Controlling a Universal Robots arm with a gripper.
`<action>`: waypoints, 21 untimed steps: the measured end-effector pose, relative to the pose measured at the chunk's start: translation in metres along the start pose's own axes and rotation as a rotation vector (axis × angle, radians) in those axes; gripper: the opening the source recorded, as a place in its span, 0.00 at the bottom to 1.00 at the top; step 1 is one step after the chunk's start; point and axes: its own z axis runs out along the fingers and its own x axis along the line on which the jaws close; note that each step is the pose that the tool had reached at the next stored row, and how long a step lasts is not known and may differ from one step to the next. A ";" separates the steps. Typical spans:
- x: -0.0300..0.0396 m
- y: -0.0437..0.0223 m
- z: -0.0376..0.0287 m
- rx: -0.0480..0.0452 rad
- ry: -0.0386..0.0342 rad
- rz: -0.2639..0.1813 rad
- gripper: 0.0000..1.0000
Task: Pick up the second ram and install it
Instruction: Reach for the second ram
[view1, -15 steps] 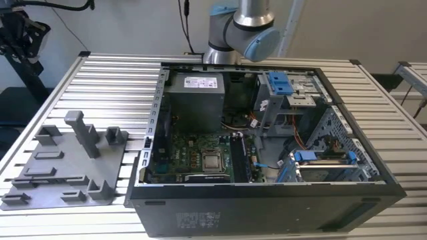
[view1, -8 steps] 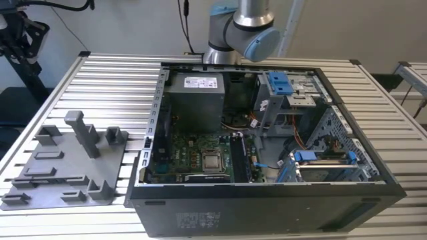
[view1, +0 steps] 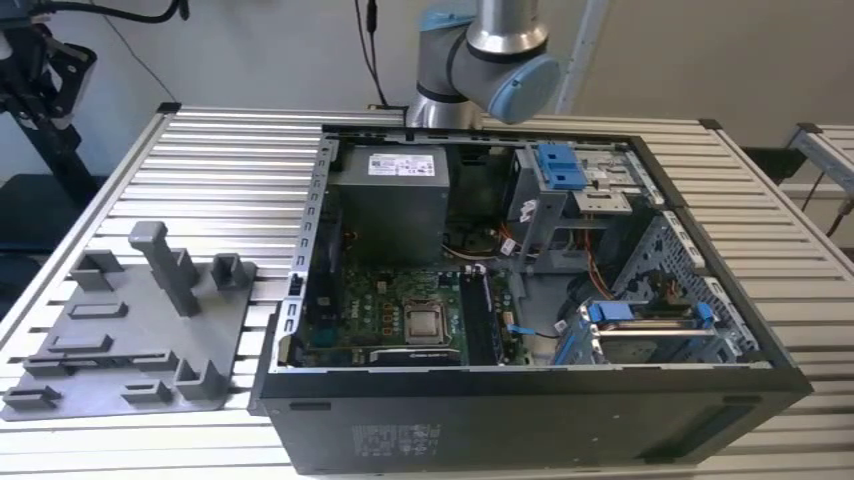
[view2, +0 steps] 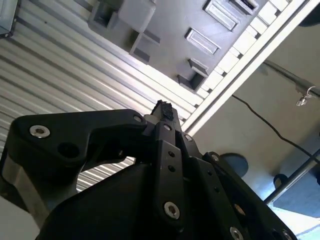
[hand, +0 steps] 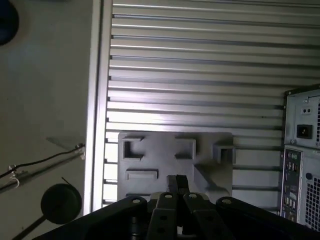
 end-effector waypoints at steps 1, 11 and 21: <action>0.0000 -0.0029 0.0000 0.0001 0.0000 0.000 0.11; 0.0014 -0.0452 0.0014 0.0000 0.0022 0.002 0.11; 0.0027 -0.0872 0.0041 -0.0002 0.0061 0.003 0.11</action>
